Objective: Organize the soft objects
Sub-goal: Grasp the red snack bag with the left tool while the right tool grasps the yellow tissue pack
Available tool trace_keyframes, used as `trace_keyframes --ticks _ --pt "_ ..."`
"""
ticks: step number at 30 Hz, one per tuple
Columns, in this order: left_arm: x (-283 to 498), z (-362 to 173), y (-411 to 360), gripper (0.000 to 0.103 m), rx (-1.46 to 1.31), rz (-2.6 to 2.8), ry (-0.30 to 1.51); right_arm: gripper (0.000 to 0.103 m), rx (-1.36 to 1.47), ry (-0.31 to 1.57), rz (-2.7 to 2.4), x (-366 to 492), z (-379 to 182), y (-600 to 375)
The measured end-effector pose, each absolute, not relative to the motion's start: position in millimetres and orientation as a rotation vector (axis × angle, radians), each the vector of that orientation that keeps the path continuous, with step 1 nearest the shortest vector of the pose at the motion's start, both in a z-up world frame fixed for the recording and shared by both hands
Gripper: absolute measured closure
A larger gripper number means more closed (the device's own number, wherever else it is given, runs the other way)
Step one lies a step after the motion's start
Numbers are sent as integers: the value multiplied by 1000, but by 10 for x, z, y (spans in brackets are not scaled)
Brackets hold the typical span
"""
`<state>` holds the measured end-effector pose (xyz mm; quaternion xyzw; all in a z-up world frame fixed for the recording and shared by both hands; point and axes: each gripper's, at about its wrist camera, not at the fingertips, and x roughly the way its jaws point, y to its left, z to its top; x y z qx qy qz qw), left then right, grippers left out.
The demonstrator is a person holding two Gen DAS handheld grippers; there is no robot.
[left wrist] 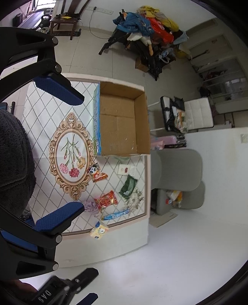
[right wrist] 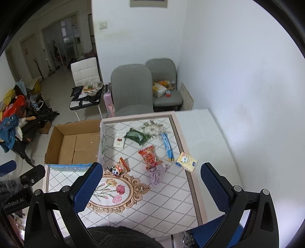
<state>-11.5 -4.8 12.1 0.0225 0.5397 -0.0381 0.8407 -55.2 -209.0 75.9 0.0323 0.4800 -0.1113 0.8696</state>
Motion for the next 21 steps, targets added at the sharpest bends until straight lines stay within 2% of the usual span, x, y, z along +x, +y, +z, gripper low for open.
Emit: trace_keyframes --ticks 6,12,17,21 --pt "339 -371 -414 0 97 -150 1240 0 166 1101 -340 -353 280 -2757" --pt "904 -1121 -975 0 139 -205 1383 0 308 1275 -371 -80 -700 -3543" --pt "1365 -1702 -1552 0 144 -241 1504 0 314 1419 -425 278 -1580 -4147" --pt "1727 -2335 -2017 0 144 -255 1642 0 382 1500 -427 626 -2186 -4556"
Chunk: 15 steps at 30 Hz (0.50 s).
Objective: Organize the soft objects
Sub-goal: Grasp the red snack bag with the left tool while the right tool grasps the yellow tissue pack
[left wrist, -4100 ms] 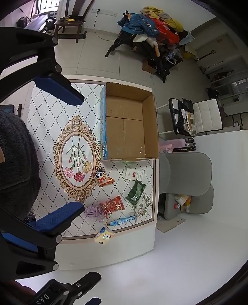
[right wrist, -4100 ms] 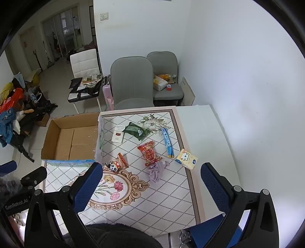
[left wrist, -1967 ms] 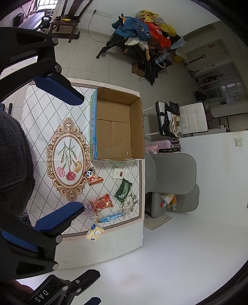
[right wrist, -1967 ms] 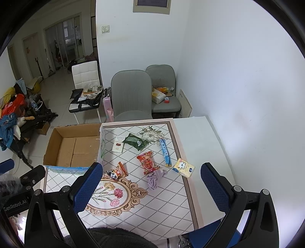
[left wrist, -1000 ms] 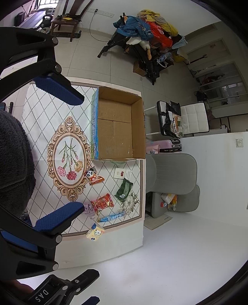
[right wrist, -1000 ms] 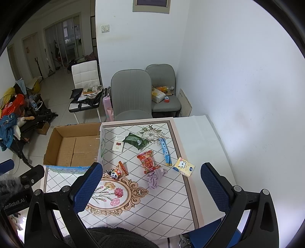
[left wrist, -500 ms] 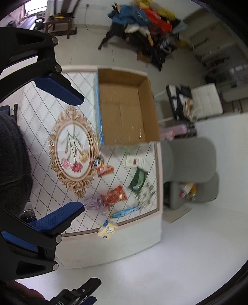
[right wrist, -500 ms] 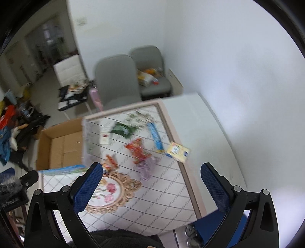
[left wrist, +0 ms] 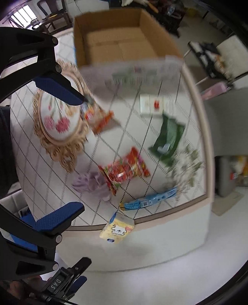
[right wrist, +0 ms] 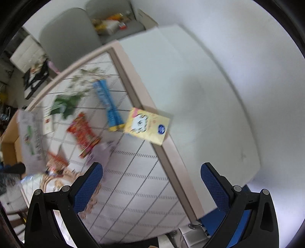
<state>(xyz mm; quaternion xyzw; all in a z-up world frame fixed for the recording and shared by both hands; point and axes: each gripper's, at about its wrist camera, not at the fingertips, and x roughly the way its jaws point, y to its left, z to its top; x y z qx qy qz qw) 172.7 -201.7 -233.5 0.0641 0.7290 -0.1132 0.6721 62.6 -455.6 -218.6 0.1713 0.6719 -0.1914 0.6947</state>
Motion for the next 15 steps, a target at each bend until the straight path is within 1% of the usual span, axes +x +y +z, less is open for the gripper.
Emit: trace_keyframes --ticks 5,8,11,15 --pt "1986 -3034 -2339 0 133 -223 1795 0 554 1624 -452 978 -3036 -4940" --pt "2091 -3408 -2429 0 134 -199 1873 0 626 1688 -465 1079 -3415 -4987" --pt "2176 -3692 -2449 0 124 -171 1927 0 674 1711 -463 1133 -3655 -5008" --pt "2280 -3887 -2455 0 108 -158 1950 0 721 1715 -452 1187 -3839 -4983"
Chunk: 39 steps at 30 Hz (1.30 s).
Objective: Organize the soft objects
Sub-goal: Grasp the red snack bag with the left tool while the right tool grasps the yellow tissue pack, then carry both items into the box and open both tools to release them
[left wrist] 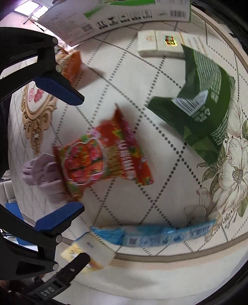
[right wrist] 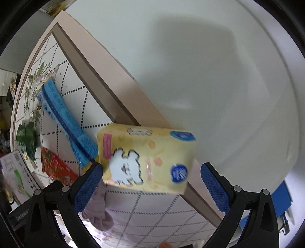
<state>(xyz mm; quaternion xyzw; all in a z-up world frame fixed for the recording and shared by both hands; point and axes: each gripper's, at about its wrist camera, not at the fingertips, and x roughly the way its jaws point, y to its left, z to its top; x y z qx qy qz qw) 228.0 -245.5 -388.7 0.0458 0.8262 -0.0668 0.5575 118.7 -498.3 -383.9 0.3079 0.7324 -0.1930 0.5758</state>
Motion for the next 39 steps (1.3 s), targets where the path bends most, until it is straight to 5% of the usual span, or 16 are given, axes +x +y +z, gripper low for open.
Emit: trace_keyframes --ticks 3,8,19,27,39 --pt "2300 -3943 -2477 6 131 -163 1949 0 752 1722 -462 1213 -3956 -4978" --pt "2251 -4093 -2507 48 196 -195 1958 5 765 1752 -465 1201 -4064 -4935" --pt "2213 -3475 -2465 58 313 -239 1795 8 685 1719 -403 1183 -3868 -4719" --pt "2205 -2398 -1942 58 174 -288 1643 8 584 1609 -201 1434 -2891 -4083" --pt "2117 -1577 -398 58 35 -202 1467 8 400 1487 153 1778 -1603 -2219"
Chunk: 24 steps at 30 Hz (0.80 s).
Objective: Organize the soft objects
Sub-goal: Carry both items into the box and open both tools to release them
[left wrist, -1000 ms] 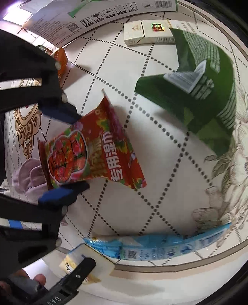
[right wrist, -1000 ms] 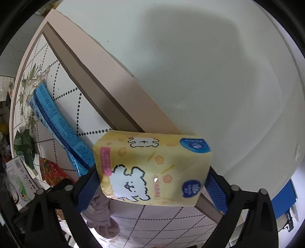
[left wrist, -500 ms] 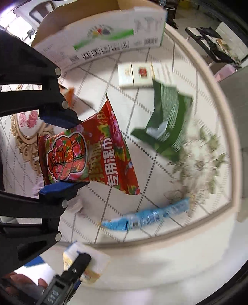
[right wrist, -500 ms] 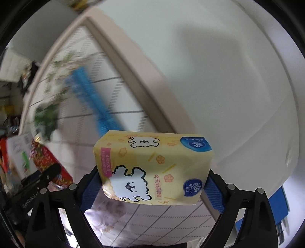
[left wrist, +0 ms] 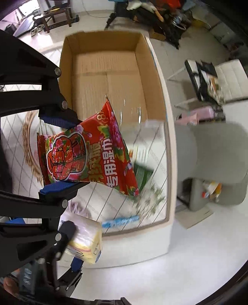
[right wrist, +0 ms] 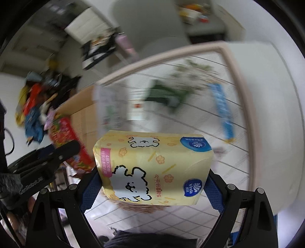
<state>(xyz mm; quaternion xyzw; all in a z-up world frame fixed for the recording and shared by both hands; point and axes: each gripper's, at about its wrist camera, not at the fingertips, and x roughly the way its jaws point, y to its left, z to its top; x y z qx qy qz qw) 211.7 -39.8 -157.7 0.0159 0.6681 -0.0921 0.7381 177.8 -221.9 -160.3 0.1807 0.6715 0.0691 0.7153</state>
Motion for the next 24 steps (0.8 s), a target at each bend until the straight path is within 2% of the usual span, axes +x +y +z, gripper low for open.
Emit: trace_keyframes --ticks 4,10,12,13,21,24 --pt "2228 -1580 288 58 24 -158 1480 8 333 1489 212 1907 -1511 -1485" --pt "2570 -1924 1144 60 7 -98 1547 8 282 1536 244 2262 -1714 -473" --pt "2731 -2093 1352 68 -6 -96 1574 8 252 1555 234 2388 -1839 -219" --pt "2800 -2158 1422 77 -10 -92 1582 8 239 1561 220 2459 -1917 -108" --pt "3366 -2972 1621 77 30 -114 1692 7 131 1653 137 3042 -2721 388" --pt "3441 -3121 1665 76 5 -115 1720 7 104 1673 131 3188 -2919 449"
